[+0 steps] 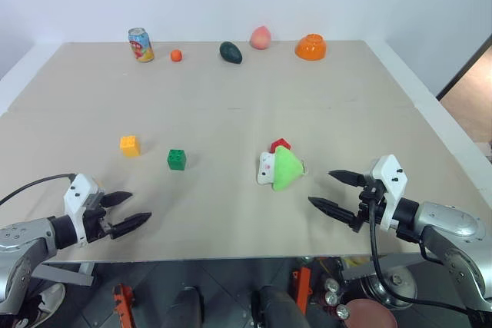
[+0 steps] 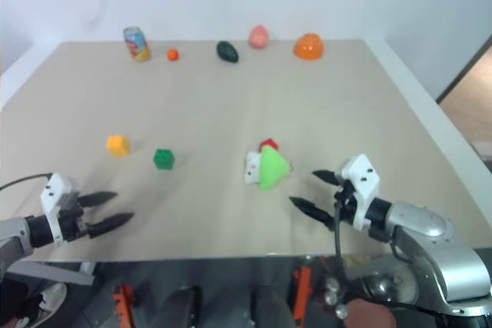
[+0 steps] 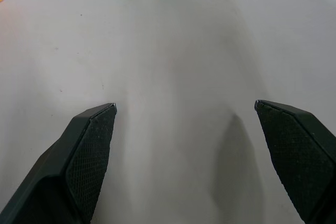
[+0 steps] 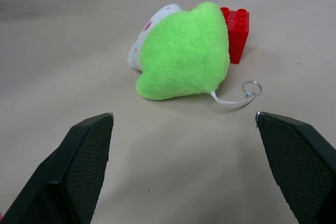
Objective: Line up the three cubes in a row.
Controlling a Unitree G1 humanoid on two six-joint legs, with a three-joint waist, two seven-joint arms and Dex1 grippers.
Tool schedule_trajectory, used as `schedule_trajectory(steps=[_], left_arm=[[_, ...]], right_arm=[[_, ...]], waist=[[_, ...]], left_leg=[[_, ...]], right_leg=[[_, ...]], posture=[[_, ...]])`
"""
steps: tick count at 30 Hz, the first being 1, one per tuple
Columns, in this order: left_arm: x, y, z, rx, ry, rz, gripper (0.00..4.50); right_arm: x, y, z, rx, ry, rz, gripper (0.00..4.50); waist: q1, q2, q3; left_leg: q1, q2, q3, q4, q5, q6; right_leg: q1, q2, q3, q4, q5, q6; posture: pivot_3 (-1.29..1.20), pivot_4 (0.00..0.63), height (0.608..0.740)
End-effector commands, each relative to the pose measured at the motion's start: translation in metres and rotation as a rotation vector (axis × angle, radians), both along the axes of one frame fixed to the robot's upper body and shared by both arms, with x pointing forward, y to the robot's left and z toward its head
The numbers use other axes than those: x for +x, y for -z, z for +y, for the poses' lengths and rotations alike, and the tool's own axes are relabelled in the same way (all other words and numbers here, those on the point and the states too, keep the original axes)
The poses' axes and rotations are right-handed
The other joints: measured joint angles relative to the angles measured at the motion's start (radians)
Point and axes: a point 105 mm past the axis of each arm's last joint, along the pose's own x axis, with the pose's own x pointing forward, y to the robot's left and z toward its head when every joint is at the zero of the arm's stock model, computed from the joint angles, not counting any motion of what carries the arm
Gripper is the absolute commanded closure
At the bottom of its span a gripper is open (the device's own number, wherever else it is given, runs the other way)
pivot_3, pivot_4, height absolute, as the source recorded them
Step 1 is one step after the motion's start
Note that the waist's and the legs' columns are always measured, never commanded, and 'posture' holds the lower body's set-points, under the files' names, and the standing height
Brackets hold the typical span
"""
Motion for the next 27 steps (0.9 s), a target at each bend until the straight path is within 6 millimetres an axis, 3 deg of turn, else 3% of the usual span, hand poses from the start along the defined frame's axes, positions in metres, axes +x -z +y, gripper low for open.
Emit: schedule_trajectory(steps=[1, 8, 13, 19, 27], left_arm=[[0.005, -0.020, -0.003, -0.022, 0.052, -0.090, 0.11], [0.006, -0.062, -0.037, -0.054, 0.392, -0.279, 0.11], [0.000, -0.077, -0.061, -0.054, 0.566, -0.343, 0.11], [-0.006, -0.080, -0.091, -0.070, 0.711, -0.353, 0.11], [-0.003, -0.074, -0.103, -0.069, 0.733, -0.363, 0.11]], right_arm=[[0.000, -0.004, 0.003, -0.002, -0.006, -0.027, 0.00], [0.006, -0.019, 0.014, 0.014, -0.050, -0.056, 0.00], [0.016, -0.016, 0.021, -0.010, -0.118, -0.034, 0.00], [0.044, -0.005, 0.029, -0.041, -0.178, -0.012, 0.00], [0.064, -0.009, 0.039, -0.055, -0.237, -0.040, 0.00]], waist=[[0.000, 0.000, 0.000], [0.001, -0.001, 0.000], [-0.002, -0.001, 0.000], [-0.003, 0.000, 0.000], [-0.004, 0.000, 0.001]], left_leg=[[0.000, 0.000, 0.000, 0.000, 0.000, 0.000], [0.000, 0.000, 0.001, 0.001, 0.000, 0.000], [0.000, 0.001, 0.002, 0.001, 0.000, 0.000], [0.000, 0.001, 0.002, 0.003, 0.000, 0.000], [-0.001, 0.001, 0.002, 0.003, 0.000, 0.000]], right_leg=[[0.000, 0.000, 0.000, 0.000, 0.000, 0.000], [0.000, 0.000, 0.000, 0.000, 0.001, -0.001], [0.000, 0.001, 0.001, 0.000, 0.003, 0.003], [0.000, 0.001, 0.001, 0.000, 0.005, 0.004], [0.000, 0.002, 0.001, 0.000, 0.005, 0.004]], posture=[[0.00, 0.150, 0.738], [0.00, 0.150, 0.738], [0.00, 0.150, 0.738], [0.00, 0.150, 0.738], [0.00, 0.150, 0.738]])
